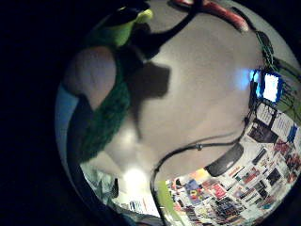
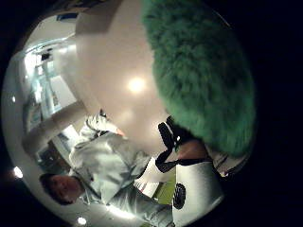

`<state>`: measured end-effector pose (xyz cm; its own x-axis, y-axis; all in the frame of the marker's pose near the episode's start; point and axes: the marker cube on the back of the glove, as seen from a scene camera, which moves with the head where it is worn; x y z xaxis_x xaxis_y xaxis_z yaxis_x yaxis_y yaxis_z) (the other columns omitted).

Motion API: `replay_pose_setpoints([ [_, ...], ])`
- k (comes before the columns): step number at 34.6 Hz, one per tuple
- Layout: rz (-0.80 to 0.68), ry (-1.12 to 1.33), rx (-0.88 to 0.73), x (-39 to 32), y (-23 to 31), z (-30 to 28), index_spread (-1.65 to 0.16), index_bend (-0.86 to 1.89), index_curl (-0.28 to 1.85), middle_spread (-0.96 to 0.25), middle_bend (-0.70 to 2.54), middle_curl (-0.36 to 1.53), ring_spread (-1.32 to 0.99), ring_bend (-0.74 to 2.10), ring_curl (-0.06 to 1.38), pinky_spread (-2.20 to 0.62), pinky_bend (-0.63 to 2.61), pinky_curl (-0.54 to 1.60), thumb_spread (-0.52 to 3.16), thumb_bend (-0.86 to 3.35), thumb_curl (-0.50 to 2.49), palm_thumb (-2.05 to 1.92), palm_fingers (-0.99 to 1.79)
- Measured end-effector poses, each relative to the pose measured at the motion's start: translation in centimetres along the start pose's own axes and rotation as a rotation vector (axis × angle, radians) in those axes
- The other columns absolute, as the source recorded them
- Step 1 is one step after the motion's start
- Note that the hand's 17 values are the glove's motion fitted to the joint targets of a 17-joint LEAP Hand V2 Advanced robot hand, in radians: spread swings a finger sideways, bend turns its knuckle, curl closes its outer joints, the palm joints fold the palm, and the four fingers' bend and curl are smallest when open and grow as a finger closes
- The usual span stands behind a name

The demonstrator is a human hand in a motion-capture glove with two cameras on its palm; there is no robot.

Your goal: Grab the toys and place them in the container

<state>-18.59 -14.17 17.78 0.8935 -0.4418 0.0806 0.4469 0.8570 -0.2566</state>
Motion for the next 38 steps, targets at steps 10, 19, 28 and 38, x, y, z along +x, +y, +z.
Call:
replay_pose_setpoints([
  [10, -0.048, 0.006, 0.224, -0.8, -1.4, -0.4, -0.29, 0.21, 0.28, -0.06, 0.20, 0.16, -0.20, 0.92, 0.44, -0.26, 1.17, 0.39, 1.19, 0.14, 0.53, 0.73, 0.72],
  [19, -0.083, -0.090, 0.145, -3.2, 2.7, -3.2, -0.29, 0.42, 0.41, -0.17, 0.67, 0.33, -0.32, 1.03, 0.55, -0.35, 0.99, 0.40, 0.93, 0.16, 0.66, 0.82, 1.12],
  [28, -0.113, -0.022, 0.264, -1.8, 6.7, -15.3, -0.30, 0.54, 0.53, -0.23, 0.85, 0.43, -0.37, 1.07, 0.60, -0.39, 0.99, 0.42, 0.74, 0.16, 0.76, 0.83, 1.07],
  [38, -0.070, -0.079, 0.573, -9.6, 6.3, -30.7, -0.30, 0.60, 0.64, -0.26, 0.93, 0.52, -0.40, 1.12, 0.63, -0.41, 1.02, 0.45, 0.59, 0.15, 0.86, 0.82, 1.02],
])
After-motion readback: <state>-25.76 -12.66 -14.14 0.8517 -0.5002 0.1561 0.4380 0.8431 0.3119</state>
